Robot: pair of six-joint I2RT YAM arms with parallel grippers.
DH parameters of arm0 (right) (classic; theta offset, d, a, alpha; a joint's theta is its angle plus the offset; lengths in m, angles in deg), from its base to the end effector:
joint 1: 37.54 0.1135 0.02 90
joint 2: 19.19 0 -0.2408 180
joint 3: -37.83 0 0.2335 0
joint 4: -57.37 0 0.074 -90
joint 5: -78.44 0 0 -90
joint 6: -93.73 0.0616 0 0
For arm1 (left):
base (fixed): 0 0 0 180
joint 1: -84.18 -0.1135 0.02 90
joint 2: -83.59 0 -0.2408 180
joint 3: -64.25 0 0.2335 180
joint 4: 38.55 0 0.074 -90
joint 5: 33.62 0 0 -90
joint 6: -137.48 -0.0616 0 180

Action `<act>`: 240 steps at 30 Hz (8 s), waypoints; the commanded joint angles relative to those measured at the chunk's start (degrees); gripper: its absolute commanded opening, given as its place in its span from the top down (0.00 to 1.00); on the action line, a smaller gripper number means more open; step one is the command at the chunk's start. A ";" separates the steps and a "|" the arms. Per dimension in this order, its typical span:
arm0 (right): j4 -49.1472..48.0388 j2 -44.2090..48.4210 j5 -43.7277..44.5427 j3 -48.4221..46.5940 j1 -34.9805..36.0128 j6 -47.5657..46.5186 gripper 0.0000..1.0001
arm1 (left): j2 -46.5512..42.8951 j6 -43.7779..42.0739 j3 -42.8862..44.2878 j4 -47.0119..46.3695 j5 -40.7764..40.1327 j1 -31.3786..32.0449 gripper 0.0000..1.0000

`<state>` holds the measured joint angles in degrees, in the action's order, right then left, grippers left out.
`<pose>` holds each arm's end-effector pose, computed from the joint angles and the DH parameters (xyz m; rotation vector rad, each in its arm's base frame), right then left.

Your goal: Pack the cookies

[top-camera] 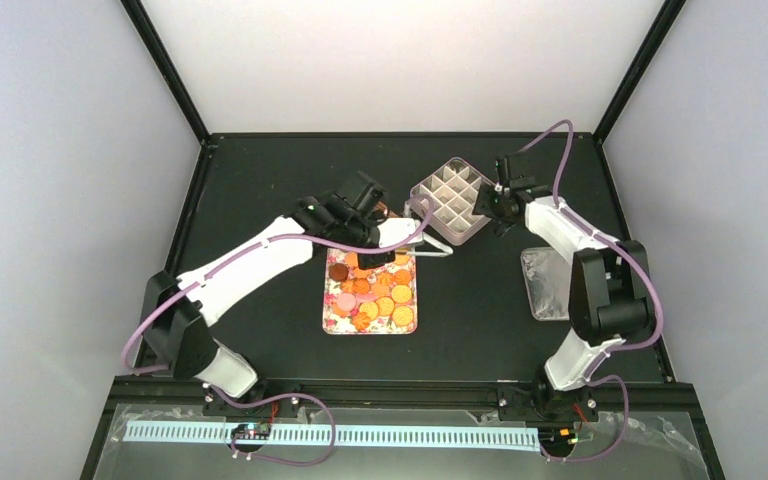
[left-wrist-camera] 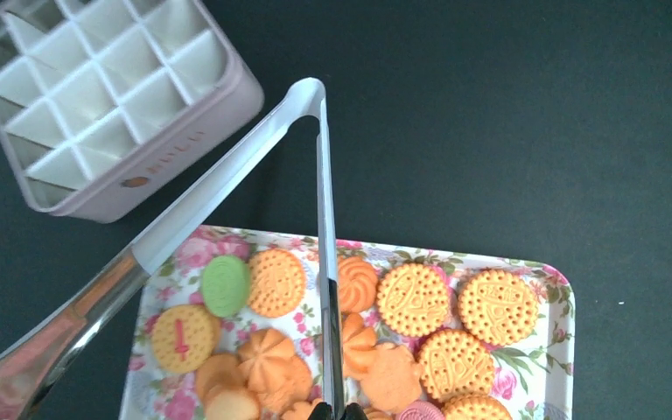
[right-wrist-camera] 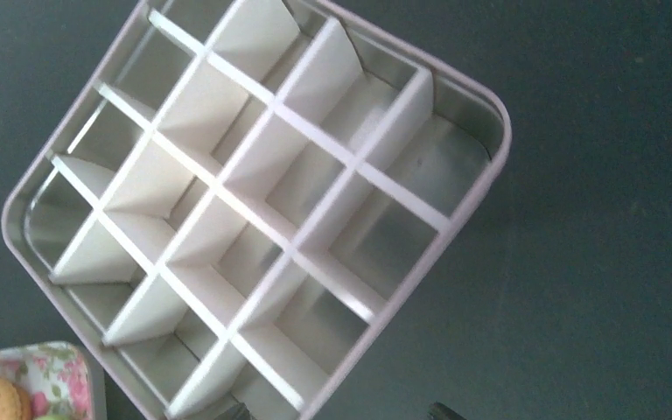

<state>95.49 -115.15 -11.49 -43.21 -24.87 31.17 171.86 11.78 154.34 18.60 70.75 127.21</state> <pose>0.3436 0.0772 0.1845 0.3244 2.4992 0.2874 0.2251 -0.2310 0.2517 1.6816 1.8928 -0.3688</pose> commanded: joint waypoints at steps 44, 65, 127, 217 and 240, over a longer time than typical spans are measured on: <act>13.89 1.80 13.10 2.70 0.56 -11.35 0.99 | -17.51 -0.08 7.63 9.79 -0.17 -14.74 0.98; 19.93 11.07 15.41 15.07 16.34 -5.71 0.99 | -17.95 -0.14 6.77 8.80 2.75 -15.30 0.98; -78.54 25.74 -38.00 16.99 13.24 21.71 0.00 | -18.92 83.44 -5.65 -52.97 52.54 -25.11 0.98; -77.67 13.24 -45.80 7.75 15.02 31.07 0.40 | -20.09 70.47 -5.60 -45.14 51.90 -25.62 0.98; -78.43 16.33 -47.56 6.90 12.47 29.90 0.40 | -20.92 60.14 -3.30 -35.84 53.97 -26.07 0.98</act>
<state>17.48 -100.94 -58.33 -36.06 -11.45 62.40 151.83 73.74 148.40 -18.19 123.58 101.55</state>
